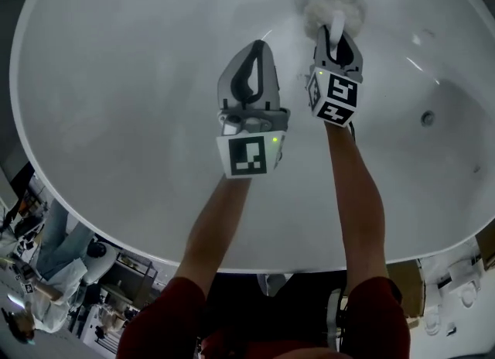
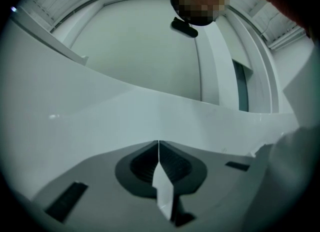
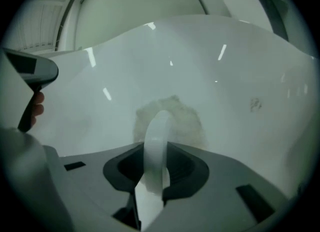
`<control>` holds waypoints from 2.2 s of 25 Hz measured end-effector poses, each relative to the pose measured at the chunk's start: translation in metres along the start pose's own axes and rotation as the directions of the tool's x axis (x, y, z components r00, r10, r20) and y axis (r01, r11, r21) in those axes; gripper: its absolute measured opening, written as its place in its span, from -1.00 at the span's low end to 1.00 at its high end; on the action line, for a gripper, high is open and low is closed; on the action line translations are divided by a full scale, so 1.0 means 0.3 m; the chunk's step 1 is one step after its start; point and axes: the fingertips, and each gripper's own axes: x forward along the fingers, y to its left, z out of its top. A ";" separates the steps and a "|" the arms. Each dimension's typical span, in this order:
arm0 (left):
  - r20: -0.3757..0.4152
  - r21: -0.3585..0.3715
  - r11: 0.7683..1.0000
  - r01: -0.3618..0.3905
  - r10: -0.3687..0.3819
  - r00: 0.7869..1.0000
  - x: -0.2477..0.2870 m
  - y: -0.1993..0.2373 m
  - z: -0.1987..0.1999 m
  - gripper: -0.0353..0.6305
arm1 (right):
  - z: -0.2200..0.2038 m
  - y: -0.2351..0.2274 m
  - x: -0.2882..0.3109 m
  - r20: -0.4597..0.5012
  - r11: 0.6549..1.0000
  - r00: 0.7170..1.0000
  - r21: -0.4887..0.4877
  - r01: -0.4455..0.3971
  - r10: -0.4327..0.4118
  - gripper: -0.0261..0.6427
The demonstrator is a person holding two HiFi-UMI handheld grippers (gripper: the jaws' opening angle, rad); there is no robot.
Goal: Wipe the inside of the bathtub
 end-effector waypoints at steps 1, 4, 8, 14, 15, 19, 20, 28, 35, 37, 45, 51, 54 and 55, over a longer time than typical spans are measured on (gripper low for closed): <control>0.007 0.006 1.000 0.014 -0.014 1.000 -0.037 -0.008 0.031 -0.85 | 0.020 0.008 -0.062 0.012 1.000 1.000 0.017 0.003 -0.004 -0.62; 0.027 0.020 0.998 0.066 -0.067 0.997 -0.110 -0.157 0.098 -0.85 | 0.064 -0.097 -0.267 0.040 0.999 0.999 0.029 0.028 -0.029 -0.62; 0.029 0.036 0.990 0.136 -0.138 0.990 -0.177 -0.472 0.082 -0.85 | 0.034 -0.353 -0.538 0.070 0.997 0.994 0.006 0.080 -0.081 -0.62; 0.023 0.053 0.972 0.230 -0.231 0.973 -0.324 -0.986 0.053 -0.85 | -0.021 -0.792 -0.963 0.121 0.980 0.973 0.051 0.192 -0.197 -0.62; 0.019 0.056 0.968 0.247 -0.248 0.969 -0.352 -1.059 0.037 -0.85 | -0.043 -0.856 -1.023 0.125 0.976 0.968 0.062 0.210 -0.216 -0.62; 0.004 0.059 0.954 0.295 -0.296 0.955 -0.428 -1.249 -0.014 -0.85 | -0.120 -1.036 -1.181 0.118 0.959 0.953 0.087 0.268 -0.277 -0.62; 0.001 0.058 0.951 0.303 -0.304 0.953 -0.445 -1.286 -0.034 -0.85 | -0.148 -1.073 -1.210 0.114 0.955 0.950 0.090 0.282 -0.291 -0.62; -0.027 0.073 0.921 0.382 -0.381 0.924 -0.415 -1.596 -0.137 -0.85 | -0.266 -1.422 -1.286 0.059 0.925 0.929 0.127 0.357 -0.366 -0.62; -0.028 0.084 0.893 0.441 -0.441 0.897 -0.129 -1.697 -0.041 -0.85 | -0.068 -1.636 -1.080 0.058 0.899 0.901 0.124 0.421 -0.430 -0.62; -0.028 0.087 0.891 0.446 -0.445 0.895 -0.096 -1.699 -0.041 -0.85 | -0.033 -1.662 -1.018 0.068 0.900 0.901 0.115 0.420 -0.428 -0.62; -0.055 0.090 0.893 0.442 -0.439 0.897 -0.090 -1.683 -0.135 -0.85 | -0.045 -1.691 -0.917 0.120 0.888 0.881 0.122 0.444 -0.457 -0.61; -0.058 0.068 0.908 0.414 -0.411 0.910 0.026 -1.454 -0.072 -0.85 | 0.088 -1.568 -0.761 0.113 0.868 0.865 0.160 0.469 -0.488 -0.61; -0.054 0.059 0.914 0.401 -0.398 0.916 0.012 -1.433 -0.058 -0.85 | 0.106 -1.568 -0.748 0.105 0.870 0.869 0.168 0.464 -0.484 -0.61; -0.048 0.060 0.916 0.398 -0.396 0.917 -0.028 -1.457 -0.074 -0.85 | 0.079 -1.585 -0.778 0.104 0.871 0.871 0.166 0.462 -0.481 -0.61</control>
